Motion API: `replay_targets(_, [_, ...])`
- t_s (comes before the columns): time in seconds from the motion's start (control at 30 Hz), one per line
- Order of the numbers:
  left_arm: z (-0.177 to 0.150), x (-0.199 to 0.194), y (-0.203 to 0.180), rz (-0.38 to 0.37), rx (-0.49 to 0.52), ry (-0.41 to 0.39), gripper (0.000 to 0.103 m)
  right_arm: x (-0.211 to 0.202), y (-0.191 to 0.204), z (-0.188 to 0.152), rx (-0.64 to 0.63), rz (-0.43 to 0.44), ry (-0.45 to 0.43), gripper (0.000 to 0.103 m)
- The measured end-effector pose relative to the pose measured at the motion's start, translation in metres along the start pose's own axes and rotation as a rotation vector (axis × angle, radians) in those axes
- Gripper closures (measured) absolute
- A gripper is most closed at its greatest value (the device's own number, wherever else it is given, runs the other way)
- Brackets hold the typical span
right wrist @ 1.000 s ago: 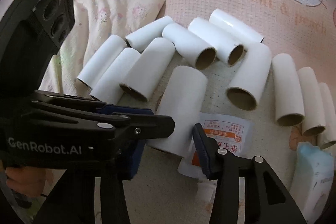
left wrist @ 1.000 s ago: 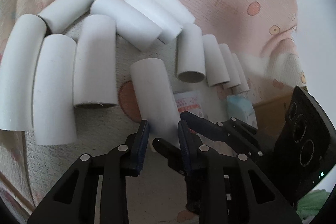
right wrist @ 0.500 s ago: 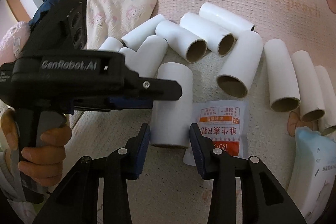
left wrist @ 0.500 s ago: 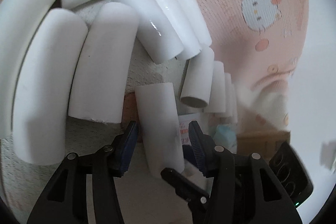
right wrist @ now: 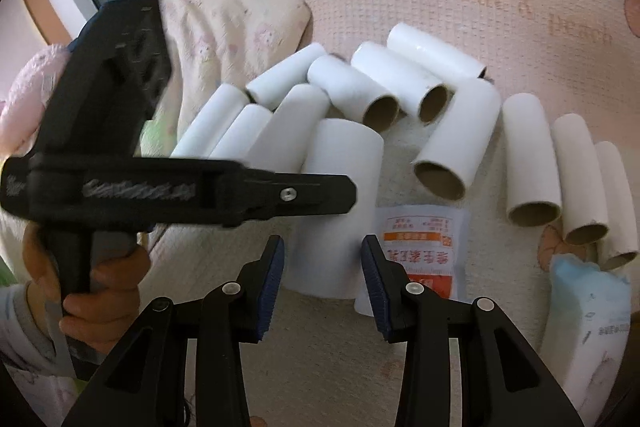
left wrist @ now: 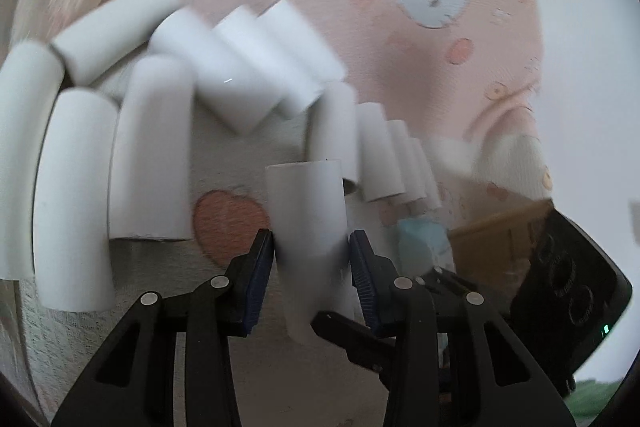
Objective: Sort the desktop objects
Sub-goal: 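Close the right gripper around an upright white cardboard tube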
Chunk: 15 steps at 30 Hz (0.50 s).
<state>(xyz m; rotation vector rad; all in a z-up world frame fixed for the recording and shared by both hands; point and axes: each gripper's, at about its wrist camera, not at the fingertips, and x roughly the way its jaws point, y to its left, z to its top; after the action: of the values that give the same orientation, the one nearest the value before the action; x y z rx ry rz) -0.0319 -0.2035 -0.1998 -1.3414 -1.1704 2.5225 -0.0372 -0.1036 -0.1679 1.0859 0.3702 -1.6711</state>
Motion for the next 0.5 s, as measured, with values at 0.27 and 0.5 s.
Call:
replay_targets(0.27, [-0.007,-0.009,-0.040,0.035,0.228,-0.017,0.060,-0.017,0.013,0.011,-0.054,-0.033,-0.042,0.065])
replay_targets(0.5, [-0.013,-0.017,-0.063,0.036,0.349,-0.037,0.060,-0.039,0.022,0.011,-0.137,-0.112,-0.063,0.064])
